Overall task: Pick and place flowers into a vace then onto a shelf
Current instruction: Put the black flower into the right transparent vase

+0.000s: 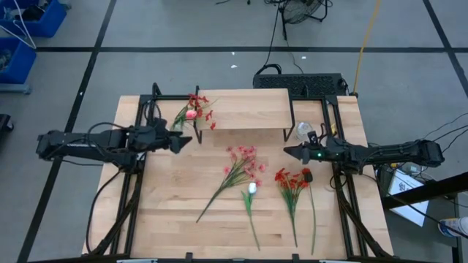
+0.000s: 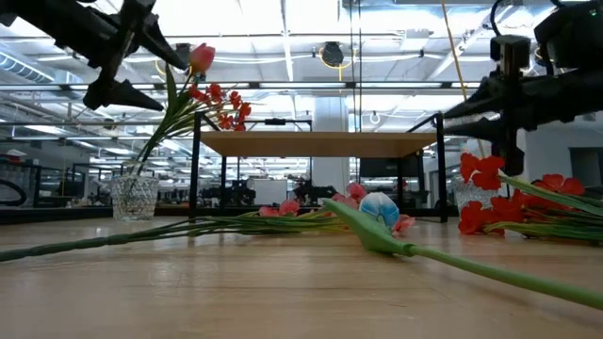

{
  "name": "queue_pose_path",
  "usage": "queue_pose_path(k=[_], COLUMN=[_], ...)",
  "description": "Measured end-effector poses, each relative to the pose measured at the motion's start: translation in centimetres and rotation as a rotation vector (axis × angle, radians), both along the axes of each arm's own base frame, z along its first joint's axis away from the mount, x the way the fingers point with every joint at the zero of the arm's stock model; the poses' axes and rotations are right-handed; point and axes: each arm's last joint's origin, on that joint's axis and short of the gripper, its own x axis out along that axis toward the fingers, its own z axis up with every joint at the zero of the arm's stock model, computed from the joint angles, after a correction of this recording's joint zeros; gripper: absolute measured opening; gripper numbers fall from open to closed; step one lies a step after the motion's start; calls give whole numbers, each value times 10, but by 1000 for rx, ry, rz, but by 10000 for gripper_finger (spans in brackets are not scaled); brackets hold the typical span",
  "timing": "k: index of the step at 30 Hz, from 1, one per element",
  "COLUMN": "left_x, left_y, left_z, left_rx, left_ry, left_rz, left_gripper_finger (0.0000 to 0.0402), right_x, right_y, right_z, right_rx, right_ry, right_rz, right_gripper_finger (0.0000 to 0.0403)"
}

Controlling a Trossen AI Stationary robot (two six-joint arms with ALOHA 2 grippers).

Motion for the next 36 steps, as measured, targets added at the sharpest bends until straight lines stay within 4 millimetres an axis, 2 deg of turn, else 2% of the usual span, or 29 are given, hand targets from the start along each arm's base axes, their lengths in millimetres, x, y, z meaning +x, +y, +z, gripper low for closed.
queue_pose_path(k=[4,8,12,16,23,26,31,36], left_x=[7,11,12,13,22,28,40,51], left_y=[-7,-14,-19,-22,-25,-27,-29,-31], left_z=[13,31,40,38,31,29,24,18], left_rx=[-63,-38,7,1,-41,-69,-49,-14], left_ry=[-154,-340,-422,-400,-374,-382,-363,-337], left_rz=[-124,-213,-254,-268,-205,-180,-182,-212], left_gripper_finger=[386,386,386,386,386,386,386,386], right_x=[1,0,4,5,4,-2,-9,-1], right_y=[4,8,11,16,28,35,48,66], right_z=[5,-5,16,29,70,83,87,73], right_rx=[73,136,133,142,125,143,297,512], right_ry=[-54,59,77,178,250,378,619,800], right_rz=[119,186,210,241,331,373,374,310], right_gripper_finger=[77,76,67,57,51,51,72,124])
